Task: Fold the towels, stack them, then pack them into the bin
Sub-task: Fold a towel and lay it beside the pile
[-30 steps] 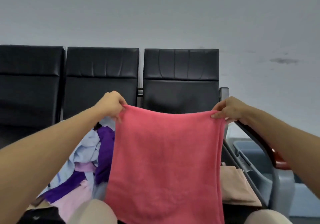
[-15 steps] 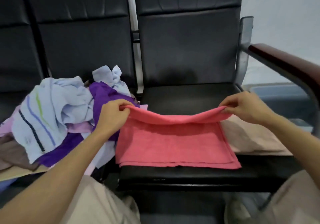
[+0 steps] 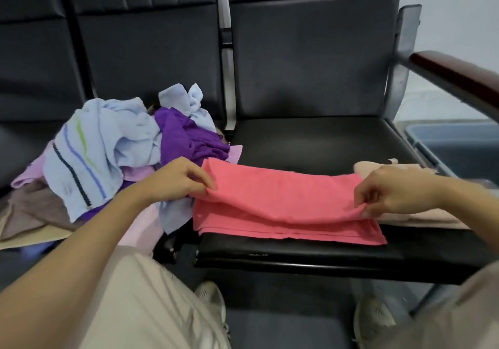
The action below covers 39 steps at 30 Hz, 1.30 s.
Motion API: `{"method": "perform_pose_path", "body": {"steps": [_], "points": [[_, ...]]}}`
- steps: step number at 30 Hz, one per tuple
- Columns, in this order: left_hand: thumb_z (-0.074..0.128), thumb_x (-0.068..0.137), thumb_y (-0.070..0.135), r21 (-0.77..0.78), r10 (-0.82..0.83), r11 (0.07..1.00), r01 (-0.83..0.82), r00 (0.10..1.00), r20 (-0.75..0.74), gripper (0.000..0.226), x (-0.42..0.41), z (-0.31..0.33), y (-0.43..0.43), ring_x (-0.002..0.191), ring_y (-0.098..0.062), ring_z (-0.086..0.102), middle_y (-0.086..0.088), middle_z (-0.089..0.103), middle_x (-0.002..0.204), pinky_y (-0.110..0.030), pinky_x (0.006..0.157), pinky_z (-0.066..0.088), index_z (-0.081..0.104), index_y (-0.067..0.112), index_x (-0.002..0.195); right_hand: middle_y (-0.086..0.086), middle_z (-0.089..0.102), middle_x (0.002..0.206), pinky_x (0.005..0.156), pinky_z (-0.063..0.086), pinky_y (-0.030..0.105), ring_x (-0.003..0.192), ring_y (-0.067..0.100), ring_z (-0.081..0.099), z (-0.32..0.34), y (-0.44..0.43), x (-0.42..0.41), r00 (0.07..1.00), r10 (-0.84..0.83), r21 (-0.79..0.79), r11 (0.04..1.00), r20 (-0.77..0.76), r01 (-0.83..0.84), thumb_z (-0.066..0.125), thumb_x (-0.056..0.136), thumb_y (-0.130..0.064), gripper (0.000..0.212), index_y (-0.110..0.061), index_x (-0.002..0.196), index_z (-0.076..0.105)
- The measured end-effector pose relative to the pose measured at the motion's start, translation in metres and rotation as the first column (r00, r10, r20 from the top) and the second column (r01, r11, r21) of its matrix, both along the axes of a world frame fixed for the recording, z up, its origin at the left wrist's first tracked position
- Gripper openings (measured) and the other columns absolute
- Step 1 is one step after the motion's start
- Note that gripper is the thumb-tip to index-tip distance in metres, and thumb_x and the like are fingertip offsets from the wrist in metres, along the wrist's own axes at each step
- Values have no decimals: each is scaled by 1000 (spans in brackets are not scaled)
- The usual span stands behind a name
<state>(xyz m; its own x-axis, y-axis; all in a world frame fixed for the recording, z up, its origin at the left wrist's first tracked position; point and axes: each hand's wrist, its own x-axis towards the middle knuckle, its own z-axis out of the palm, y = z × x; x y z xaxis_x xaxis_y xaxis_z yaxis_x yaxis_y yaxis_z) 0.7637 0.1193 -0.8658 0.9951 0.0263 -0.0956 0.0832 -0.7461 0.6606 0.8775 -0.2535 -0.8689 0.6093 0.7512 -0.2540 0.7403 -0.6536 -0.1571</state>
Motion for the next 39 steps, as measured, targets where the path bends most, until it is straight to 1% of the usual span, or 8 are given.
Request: {"method": "perform_pose_path", "body": {"steps": [7,11,15,19,23,28,34,39], "points": [[70,81,6,100,-179,972,212,948,-263,26,2,-11,6,49,1,49,14,65,60,-18,50,41,78,30,79,-21,63,65,68,43,17,66,0,56,-19,12,-1,974,22,-146,988,-227,-56,71,78,-38,14,-32,67,64],[65,88,27,125,-115,980,156,951,-288,13,5,-10,7,64,-6,59,9,73,76,-21,59,46,77,23,87,-20,57,60,62,37,12,62,0,51,-12,24,-3,997,-10,-81,997,-82,4,59,85,-56,33,-34,61,60],[64,87,31,401,133,906,-133,991,28,18,17,-19,11,78,-16,59,4,66,79,-25,69,43,64,13,87,-20,54,98,71,34,3,84,-7,52,-11,51,-10,995,20,94,995,102,-29,55,90,-50,23,-37,109,63],[63,86,45,406,258,890,-205,963,-80,49,25,-30,8,86,-19,56,-4,60,101,-31,70,41,46,10,114,-3,36,137,107,31,27,126,16,38,-46,77,-12,995,68,84,995,-77,-62,56,88,-53,64,-38,145,31],[61,88,41,498,295,831,-246,955,-21,64,35,-41,1,109,-31,57,-15,56,123,-32,79,41,33,1,130,-3,24,148,110,30,42,132,20,26,-64,82,-14,994,107,-68,992,-26,-109,45,90,-61,68,-46,148,13],[68,84,35,438,244,866,-242,968,51,66,41,-43,11,109,-30,59,-11,62,121,-41,92,47,35,20,139,-6,24,149,110,29,40,131,18,26,-64,79,-13,992,125,-32,991,-29,-126,47,89,-61,68,-47,147,14],[80,73,19,310,174,910,-274,933,315,20,47,-40,17,74,-11,45,8,54,74,-24,64,33,67,14,88,-5,27,147,111,29,40,130,18,27,-63,82,-12,992,116,-3,993,-45,-116,51,88,-60,69,-45,147,19],[52,96,16,186,122,966,-178,953,276,13,42,-36,6,64,-5,45,5,50,75,-23,56,32,44,5,98,-7,27,146,111,29,37,129,15,27,-61,81,-12,990,100,13,995,-103,-99,54,88,-57,69,-45,147,21]]}}
